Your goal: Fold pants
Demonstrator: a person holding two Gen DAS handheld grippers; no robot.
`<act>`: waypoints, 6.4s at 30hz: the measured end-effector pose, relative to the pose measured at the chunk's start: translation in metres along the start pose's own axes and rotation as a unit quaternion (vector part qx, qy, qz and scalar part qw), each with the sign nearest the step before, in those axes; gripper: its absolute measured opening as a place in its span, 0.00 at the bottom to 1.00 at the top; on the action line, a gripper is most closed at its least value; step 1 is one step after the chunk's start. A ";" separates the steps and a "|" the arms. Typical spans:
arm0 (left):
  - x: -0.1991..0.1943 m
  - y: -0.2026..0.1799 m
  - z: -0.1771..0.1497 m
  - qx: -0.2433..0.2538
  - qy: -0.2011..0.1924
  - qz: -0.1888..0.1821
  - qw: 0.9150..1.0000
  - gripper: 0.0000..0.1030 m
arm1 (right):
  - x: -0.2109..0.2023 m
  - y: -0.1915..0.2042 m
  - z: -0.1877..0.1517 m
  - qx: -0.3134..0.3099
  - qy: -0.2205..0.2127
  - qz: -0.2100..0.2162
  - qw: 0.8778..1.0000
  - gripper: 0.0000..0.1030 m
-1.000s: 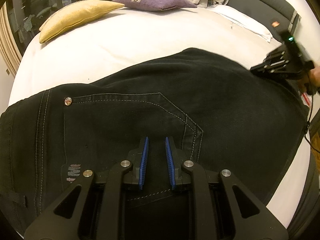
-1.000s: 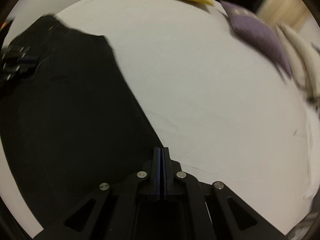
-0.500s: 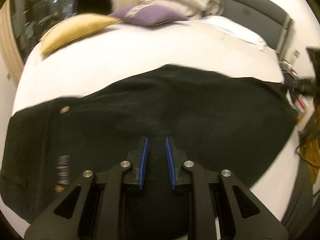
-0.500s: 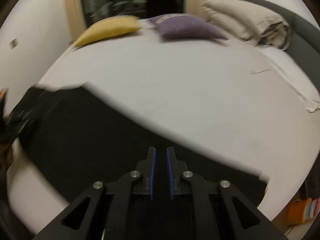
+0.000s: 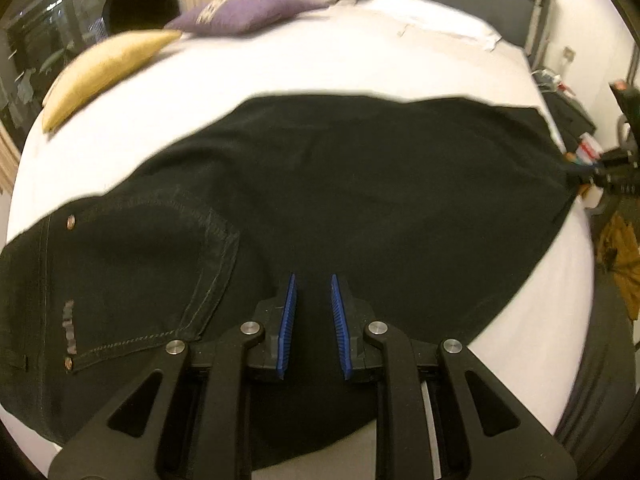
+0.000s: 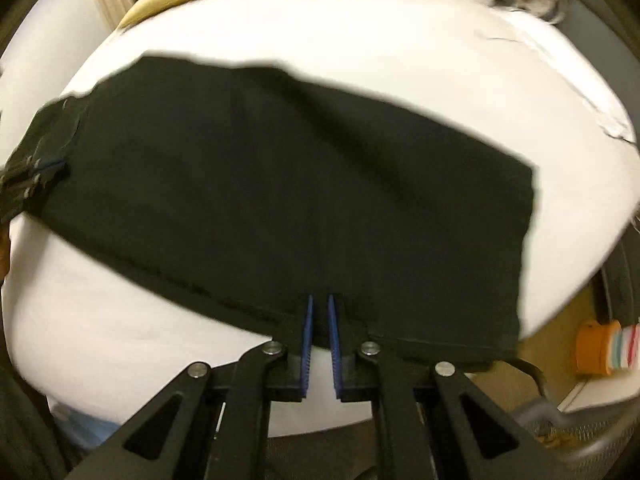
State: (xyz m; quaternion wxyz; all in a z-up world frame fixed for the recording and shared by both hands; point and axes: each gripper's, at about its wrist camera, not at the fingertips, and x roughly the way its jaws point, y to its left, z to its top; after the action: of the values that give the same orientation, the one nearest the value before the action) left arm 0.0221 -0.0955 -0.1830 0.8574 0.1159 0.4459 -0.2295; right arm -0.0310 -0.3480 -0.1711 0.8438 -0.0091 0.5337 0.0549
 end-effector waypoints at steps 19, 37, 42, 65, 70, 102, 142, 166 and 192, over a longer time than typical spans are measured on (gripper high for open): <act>-0.006 0.014 -0.028 0.001 0.014 -0.015 1.000 0.17 | -0.029 -0.070 -0.029 0.166 -0.002 -0.109 0.980 0.13; 0.048 0.100 0.034 -0.069 0.025 0.006 0.997 0.17 | 0.051 -0.080 0.065 0.280 -0.099 0.199 0.934 0.00; 0.040 0.111 0.030 -0.071 0.019 0.006 0.997 0.20 | 0.036 -0.131 0.038 0.352 -0.129 0.114 0.920 0.00; 0.025 0.160 0.044 -0.152 -0.006 -0.018 0.988 0.20 | 0.032 -0.030 0.060 0.246 -0.084 0.111 0.959 0.00; -0.021 0.179 0.017 -0.166 -0.062 0.065 0.982 0.21 | 0.004 0.029 0.119 0.173 -0.104 0.174 0.964 0.21; -0.032 0.216 -0.023 -0.155 -0.091 0.155 0.971 0.21 | 0.093 0.229 0.221 -0.090 -0.005 0.067 0.994 0.62; -0.144 0.253 -0.132 -0.265 -0.245 0.097 0.928 0.21 | 0.062 0.423 0.255 -0.288 -0.047 0.183 0.939 0.62; -0.082 0.270 -0.120 -0.248 -0.111 0.085 0.959 0.21 | 0.121 0.342 0.268 -0.053 0.017 0.251 0.966 0.39; -0.073 0.211 -0.085 -0.173 -0.051 0.200 0.963 0.21 | 0.059 0.032 0.055 0.236 -0.070 0.275 0.929 0.44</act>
State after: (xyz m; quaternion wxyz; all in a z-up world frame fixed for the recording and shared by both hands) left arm 0.0302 0.1434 -0.1737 0.9143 0.0410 0.4024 0.0220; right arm 0.0408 -0.3073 -0.1993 0.8086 0.3415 0.4524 0.1576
